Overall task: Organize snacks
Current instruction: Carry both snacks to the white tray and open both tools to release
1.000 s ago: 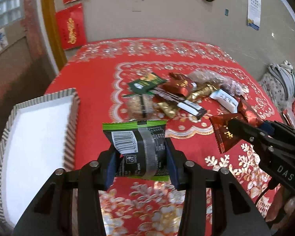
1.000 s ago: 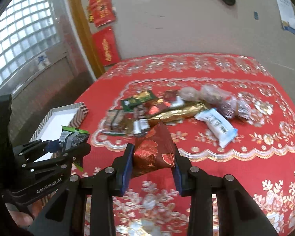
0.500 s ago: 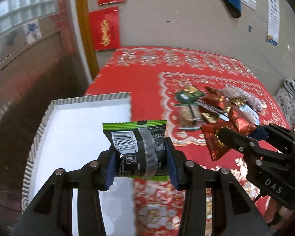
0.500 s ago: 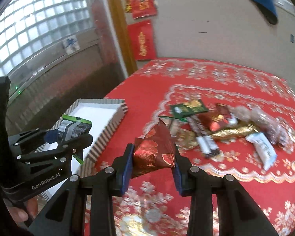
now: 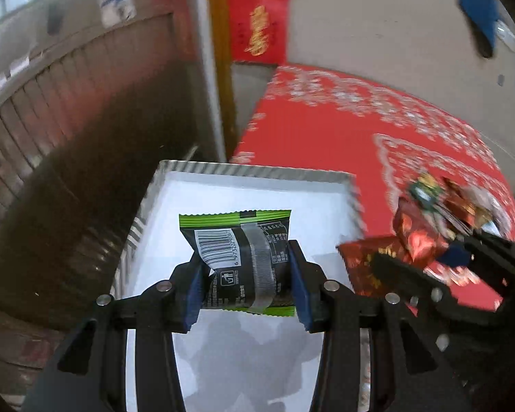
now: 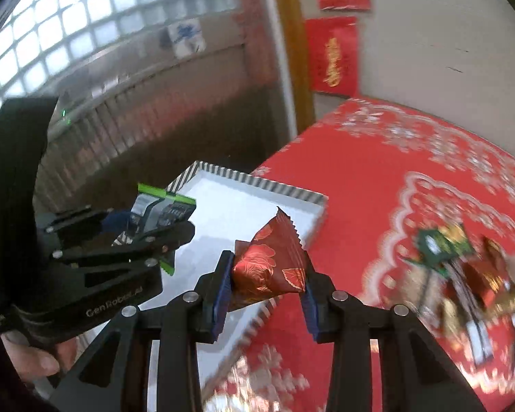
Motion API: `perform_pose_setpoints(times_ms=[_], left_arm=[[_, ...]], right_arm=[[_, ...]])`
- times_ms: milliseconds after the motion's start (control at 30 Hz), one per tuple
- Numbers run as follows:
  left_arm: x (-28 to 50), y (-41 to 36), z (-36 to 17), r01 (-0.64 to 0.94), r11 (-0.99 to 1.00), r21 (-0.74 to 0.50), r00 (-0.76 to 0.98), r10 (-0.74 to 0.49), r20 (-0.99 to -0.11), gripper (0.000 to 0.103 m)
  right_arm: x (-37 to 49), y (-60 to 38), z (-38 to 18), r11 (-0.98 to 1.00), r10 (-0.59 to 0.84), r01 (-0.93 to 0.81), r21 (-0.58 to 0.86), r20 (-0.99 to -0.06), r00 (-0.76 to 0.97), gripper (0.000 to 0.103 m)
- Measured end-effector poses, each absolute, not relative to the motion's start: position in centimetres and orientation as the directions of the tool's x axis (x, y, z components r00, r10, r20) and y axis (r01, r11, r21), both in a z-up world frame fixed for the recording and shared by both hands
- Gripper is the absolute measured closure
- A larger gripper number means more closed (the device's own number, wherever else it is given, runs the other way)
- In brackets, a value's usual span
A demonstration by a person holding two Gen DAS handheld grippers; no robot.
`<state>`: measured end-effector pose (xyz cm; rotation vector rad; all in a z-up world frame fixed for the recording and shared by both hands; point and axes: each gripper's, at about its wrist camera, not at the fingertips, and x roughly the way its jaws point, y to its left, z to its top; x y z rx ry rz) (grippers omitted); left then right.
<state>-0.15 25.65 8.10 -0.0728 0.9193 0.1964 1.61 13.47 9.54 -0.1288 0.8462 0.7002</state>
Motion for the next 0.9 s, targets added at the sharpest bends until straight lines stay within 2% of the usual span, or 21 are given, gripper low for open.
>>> perform_pose_setpoints(times_ms=[133,367,567,633,700,900], left_arm=[[2.5,27.8,6.3,-0.256,0.965,0.063,0.538,0.196,-0.82,0.061],[4.3,29.1,3.9,-0.282,0.955,0.09,0.484,0.223,-0.846,0.061],[5.2,29.3,2.5,-0.301,0.947,0.11,0.442,0.241,-0.864,0.059],[5.6,29.4,2.1,-0.307,0.946,0.1,0.428,0.231,-0.874,0.047],[5.6,29.6,1.9,-0.316,0.945,0.081,0.427,0.218,-0.878,0.041],[4.2,29.5,3.1,-0.329,0.942,0.069,0.458,0.223,-0.86,0.041]], right_arm=[[3.9,16.4,7.6,0.744,0.516,-0.647,0.167,-0.759,0.396,0.066],[6.4,18.5,4.4,0.726,0.501,-0.662,0.187,-0.803,0.323,0.065],[7.2,18.3,4.2,0.746,0.475,-0.651,0.144,-0.799,0.368,0.055],[7.0,18.1,4.7,0.75,0.476,-0.648,0.132,-0.788,0.39,0.049],[6.7,18.0,5.4,0.761,0.466,-0.64,0.104,-0.774,0.428,0.039],[5.1,16.9,7.3,0.76,0.503,-0.642,0.108,-0.723,0.474,0.037]])
